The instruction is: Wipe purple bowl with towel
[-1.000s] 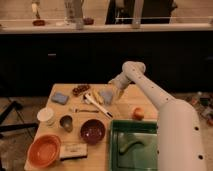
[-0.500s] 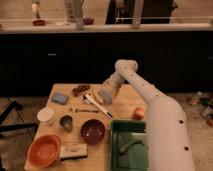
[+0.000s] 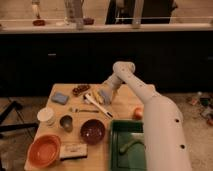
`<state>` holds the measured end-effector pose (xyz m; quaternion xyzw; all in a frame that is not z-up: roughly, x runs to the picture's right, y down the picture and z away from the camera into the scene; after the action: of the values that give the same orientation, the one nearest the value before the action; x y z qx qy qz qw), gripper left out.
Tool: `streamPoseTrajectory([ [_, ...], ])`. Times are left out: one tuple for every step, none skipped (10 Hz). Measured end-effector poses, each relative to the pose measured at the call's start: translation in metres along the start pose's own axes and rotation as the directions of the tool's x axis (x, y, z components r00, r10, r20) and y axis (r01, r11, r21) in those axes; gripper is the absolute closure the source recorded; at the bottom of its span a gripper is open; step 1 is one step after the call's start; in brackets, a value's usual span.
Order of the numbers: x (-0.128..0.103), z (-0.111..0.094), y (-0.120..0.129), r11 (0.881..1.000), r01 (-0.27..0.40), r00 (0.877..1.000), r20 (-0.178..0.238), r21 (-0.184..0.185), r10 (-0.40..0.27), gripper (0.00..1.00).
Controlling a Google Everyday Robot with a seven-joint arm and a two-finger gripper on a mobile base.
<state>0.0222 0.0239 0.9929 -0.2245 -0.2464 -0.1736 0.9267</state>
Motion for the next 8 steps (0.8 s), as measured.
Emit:
streamPoseTrajectory([
  [0.000, 0.002, 0.001, 1.000, -0.009, 1.000, -0.005, 0.010, 0.009, 0.20],
  [0.000, 0.003, 0.001, 1.000, -0.016, 1.000, -0.008, 0.017, 0.016, 0.20],
  [0.001, 0.004, 0.001, 0.999, -0.022, 1.000, -0.009, 0.024, 0.022, 0.20],
  [0.002, 0.005, 0.001, 0.999, -0.026, 1.000, -0.009, 0.024, 0.026, 0.20],
  [0.003, 0.007, 0.001, 0.999, -0.031, 0.999, -0.007, 0.023, 0.031, 0.20],
  [0.003, 0.009, 0.000, 0.999, -0.035, 0.999, -0.006, 0.018, 0.035, 0.20],
  [0.003, 0.010, -0.001, 0.999, -0.033, 0.999, -0.002, 0.013, 0.033, 0.20],
  [0.003, 0.013, -0.001, 1.000, -0.026, 1.000, 0.003, 0.000, 0.026, 0.22],
])
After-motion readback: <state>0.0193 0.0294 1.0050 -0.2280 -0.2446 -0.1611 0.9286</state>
